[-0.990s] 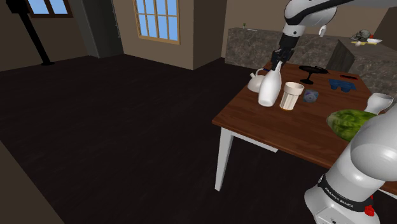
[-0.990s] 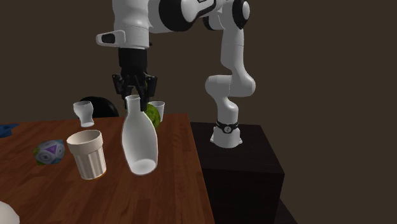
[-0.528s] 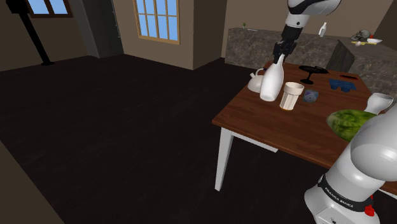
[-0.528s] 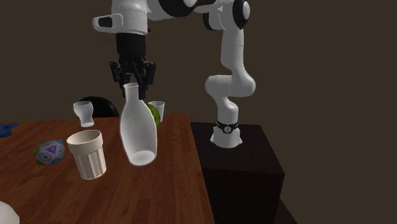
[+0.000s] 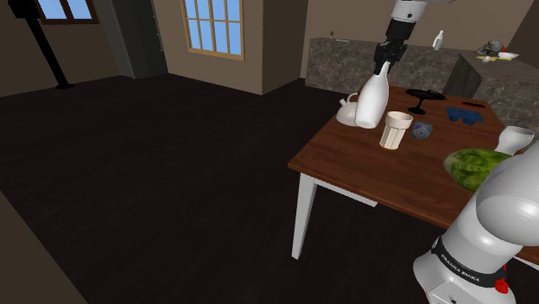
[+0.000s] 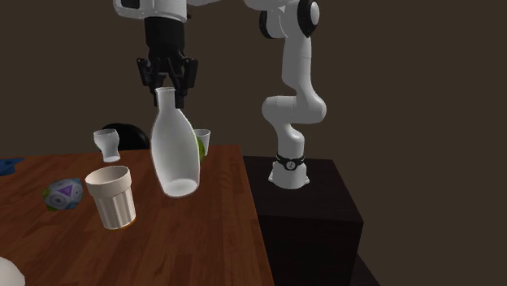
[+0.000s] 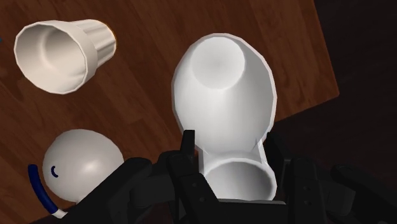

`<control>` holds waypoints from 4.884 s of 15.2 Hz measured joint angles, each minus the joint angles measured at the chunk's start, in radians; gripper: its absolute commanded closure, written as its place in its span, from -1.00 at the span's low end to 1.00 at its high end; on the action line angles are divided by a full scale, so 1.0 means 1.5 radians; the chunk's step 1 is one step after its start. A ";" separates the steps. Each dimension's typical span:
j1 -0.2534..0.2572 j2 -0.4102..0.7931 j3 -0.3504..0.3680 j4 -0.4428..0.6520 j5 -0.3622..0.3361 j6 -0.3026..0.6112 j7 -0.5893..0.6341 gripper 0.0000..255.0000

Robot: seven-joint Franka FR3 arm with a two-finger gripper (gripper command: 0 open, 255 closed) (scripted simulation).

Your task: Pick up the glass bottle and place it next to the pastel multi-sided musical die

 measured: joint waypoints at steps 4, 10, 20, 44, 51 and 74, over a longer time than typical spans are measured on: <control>0.001 0.006 -0.001 0.041 0.003 -0.036 -0.002 1.00; 0.002 0.021 -0.002 0.109 0.011 -0.090 -0.006 1.00; 0.001 0.064 -0.012 0.245 0.032 -0.189 -0.019 1.00; -0.145 0.199 -0.162 0.308 0.140 -0.165 -0.303 1.00; -0.253 0.310 -0.198 0.358 0.231 -0.150 -0.434 1.00; -0.441 0.513 -0.178 0.414 0.373 -0.067 -0.601 1.00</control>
